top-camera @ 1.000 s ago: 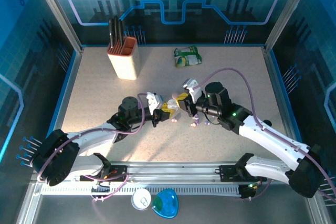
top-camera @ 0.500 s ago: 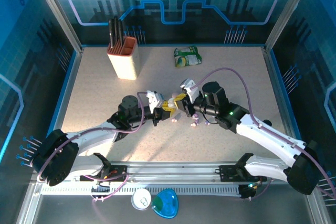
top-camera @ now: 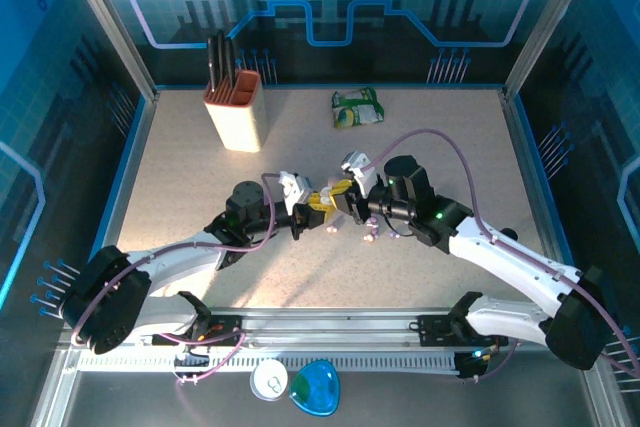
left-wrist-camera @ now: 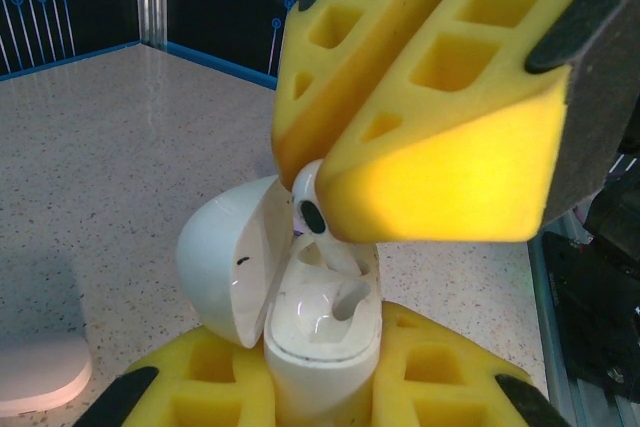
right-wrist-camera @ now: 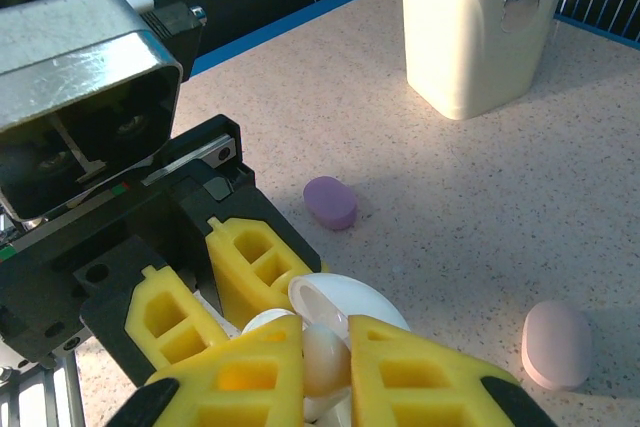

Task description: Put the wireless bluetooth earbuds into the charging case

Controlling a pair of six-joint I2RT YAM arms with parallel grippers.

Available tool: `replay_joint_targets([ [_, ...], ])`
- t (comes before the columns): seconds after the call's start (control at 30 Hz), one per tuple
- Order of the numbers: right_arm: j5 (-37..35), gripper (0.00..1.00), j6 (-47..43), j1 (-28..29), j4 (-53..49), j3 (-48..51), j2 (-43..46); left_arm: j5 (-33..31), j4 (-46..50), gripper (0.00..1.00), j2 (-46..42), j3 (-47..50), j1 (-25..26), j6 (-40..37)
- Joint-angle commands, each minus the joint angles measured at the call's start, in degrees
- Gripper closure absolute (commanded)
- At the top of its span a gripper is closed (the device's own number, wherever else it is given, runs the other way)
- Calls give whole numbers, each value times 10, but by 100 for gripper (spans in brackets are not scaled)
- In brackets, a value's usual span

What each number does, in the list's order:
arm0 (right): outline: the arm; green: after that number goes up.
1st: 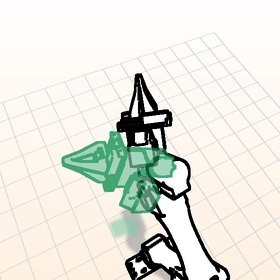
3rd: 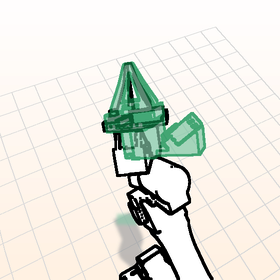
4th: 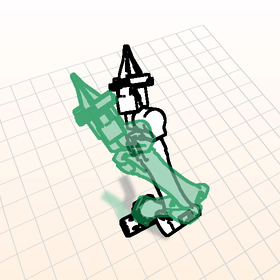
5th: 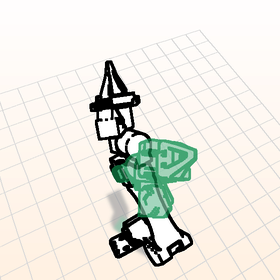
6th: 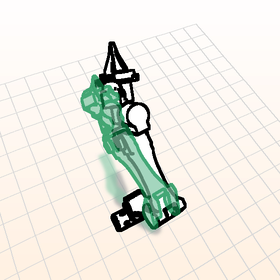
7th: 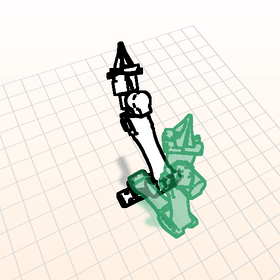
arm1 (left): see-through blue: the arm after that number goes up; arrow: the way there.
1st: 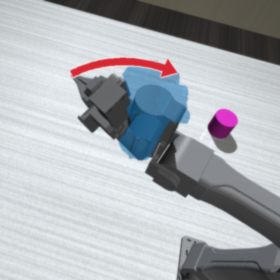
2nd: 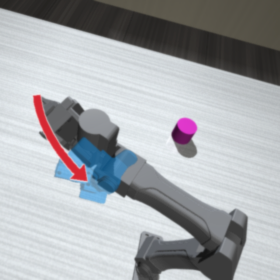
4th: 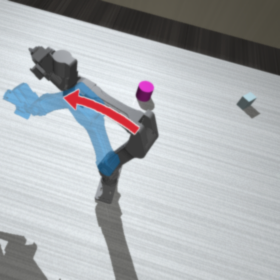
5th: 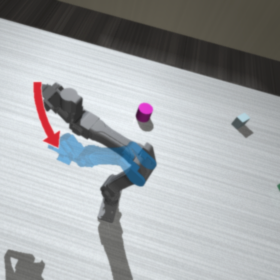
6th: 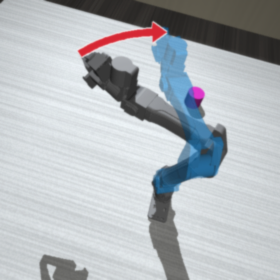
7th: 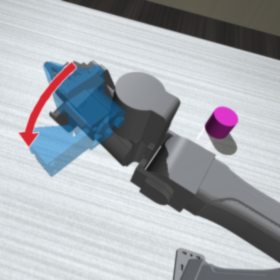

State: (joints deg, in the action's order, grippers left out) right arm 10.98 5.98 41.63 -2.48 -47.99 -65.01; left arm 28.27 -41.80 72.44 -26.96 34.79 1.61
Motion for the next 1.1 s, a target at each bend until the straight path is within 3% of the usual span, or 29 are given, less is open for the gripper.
replay_joint_targets([
  [0.0,24,81,-10,12,-11,3,-4,-1,-20,100,4,-21,5,13],
  [0.43,32,78,-55,15,-56,-20,-11,1,-28,100,1,-23,5,24],
  [0.87,34,76,-41,15,-41,-21,-2,0,-28,100,5,-18,5,18],
  [0.97,34,59,-27,15,-28,-21,5,0,-30,100,7,-16,5,16],
  [1.07,20,49,-8,12,-14,-17,13,-1,-35,100,8,-13,5,15],
])
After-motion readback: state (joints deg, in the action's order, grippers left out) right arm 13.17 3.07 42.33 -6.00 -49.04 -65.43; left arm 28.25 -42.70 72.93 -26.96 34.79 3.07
